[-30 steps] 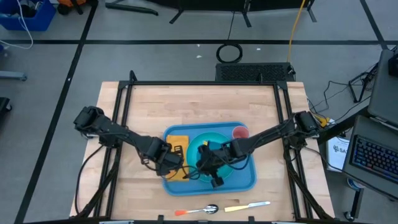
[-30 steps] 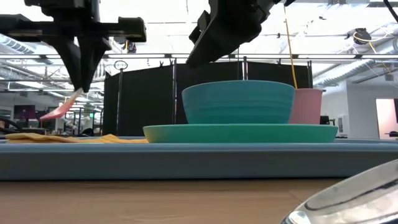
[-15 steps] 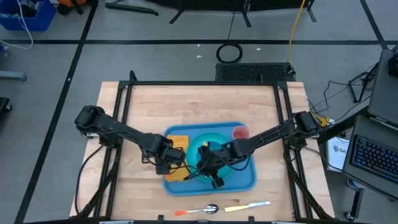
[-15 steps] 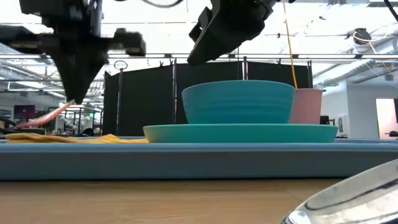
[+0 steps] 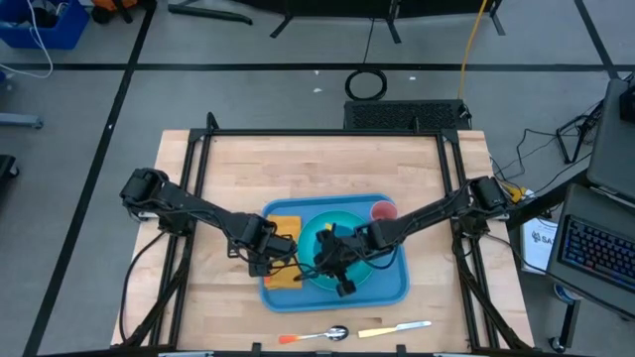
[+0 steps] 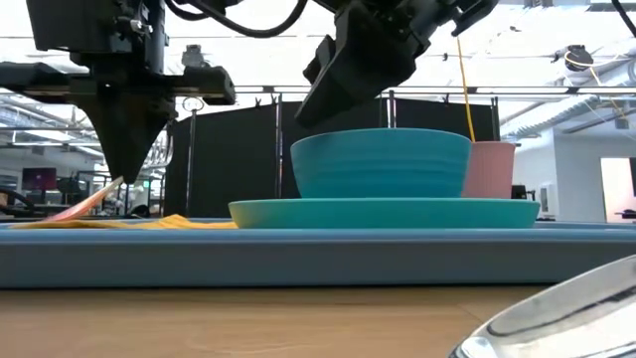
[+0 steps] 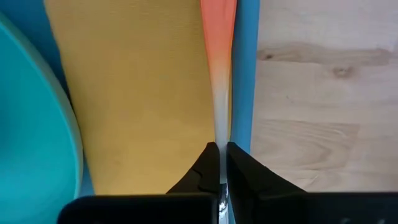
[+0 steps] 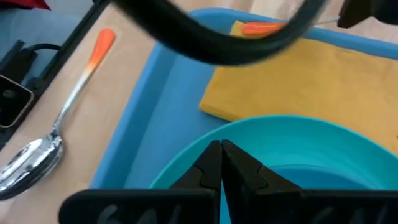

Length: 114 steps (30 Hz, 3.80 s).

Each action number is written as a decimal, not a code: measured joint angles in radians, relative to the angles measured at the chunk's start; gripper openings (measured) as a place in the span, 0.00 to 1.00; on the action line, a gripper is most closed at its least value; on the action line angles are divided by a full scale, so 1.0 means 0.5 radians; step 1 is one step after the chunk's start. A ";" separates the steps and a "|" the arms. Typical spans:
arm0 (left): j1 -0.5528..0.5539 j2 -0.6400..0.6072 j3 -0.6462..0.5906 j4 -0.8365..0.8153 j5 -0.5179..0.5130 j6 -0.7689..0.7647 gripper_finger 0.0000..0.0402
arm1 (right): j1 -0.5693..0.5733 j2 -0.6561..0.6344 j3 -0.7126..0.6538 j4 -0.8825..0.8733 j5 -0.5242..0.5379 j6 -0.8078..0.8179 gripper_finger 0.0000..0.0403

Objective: Set up tray
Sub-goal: Put the orange fork on top of the yellow napkin

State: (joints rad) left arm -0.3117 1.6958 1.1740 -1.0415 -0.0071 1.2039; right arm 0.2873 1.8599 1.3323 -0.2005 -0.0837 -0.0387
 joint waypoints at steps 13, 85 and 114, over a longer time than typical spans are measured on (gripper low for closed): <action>0.067 0.000 0.000 0.129 0.115 0.101 0.05 | 0.000 0.000 -0.001 0.003 -0.001 0.040 0.00; 0.254 0.000 -0.215 0.445 0.466 0.096 0.02 | 0.001 0.000 -0.072 0.138 -0.001 0.040 0.00; 0.239 0.148 -0.213 0.391 0.538 -0.046 0.02 | 0.000 0.001 -0.075 0.134 -0.006 0.038 0.00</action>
State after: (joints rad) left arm -0.1921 1.7699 1.0676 -0.8459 0.2619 1.1812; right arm 0.2871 1.8603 1.2949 -0.1333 -0.0868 -0.0196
